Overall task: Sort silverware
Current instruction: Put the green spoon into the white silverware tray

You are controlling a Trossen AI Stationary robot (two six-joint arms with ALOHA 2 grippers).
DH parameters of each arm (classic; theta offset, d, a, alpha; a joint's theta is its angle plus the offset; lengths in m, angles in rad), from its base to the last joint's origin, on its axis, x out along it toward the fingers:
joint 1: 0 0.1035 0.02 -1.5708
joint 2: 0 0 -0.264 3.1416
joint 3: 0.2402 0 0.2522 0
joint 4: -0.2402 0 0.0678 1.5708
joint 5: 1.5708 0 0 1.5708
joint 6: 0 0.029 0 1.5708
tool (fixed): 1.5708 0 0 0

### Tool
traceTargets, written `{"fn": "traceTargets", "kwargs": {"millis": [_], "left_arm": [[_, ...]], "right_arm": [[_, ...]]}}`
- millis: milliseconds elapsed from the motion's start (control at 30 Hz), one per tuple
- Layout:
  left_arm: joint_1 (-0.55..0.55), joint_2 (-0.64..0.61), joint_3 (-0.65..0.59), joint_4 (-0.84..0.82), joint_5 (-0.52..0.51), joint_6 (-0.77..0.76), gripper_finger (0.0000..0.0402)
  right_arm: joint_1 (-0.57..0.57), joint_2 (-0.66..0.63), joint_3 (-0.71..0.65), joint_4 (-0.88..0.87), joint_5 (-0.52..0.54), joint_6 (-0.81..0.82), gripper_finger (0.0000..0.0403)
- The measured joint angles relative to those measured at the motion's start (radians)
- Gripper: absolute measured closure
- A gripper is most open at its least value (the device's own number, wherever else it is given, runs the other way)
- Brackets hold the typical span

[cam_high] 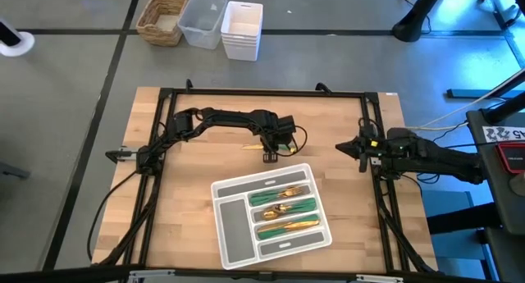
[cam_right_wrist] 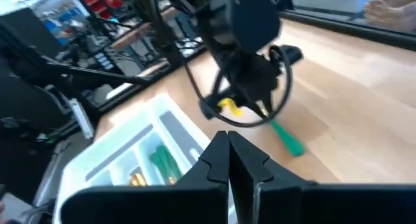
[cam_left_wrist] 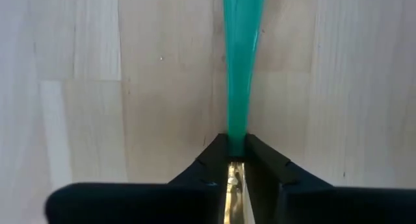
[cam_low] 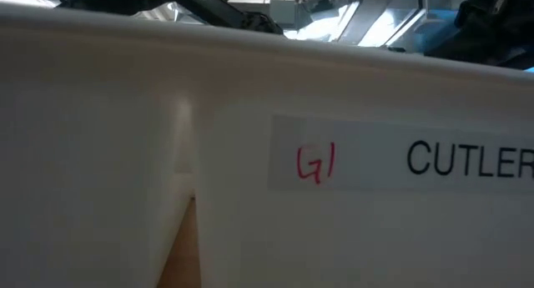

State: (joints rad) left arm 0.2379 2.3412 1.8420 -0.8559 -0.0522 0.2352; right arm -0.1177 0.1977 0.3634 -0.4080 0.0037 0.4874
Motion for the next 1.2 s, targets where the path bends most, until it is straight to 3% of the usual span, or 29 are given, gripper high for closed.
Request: {"fn": "traceTargets", "kwargs": {"millis": [200,1200], "left_arm": [[0.0,0.001,-0.001,0.0,-0.001,-0.01,0.0391],[0.019,-0.104,-0.007,-0.005,0.078,-0.063,0.0398]], "right_arm": [[0.0,0.0,0.0,-0.013,0.064,-0.047,0.0402],[0.0,0.0,0.0,-0.014,0.056,-0.047,0.0402]]}}
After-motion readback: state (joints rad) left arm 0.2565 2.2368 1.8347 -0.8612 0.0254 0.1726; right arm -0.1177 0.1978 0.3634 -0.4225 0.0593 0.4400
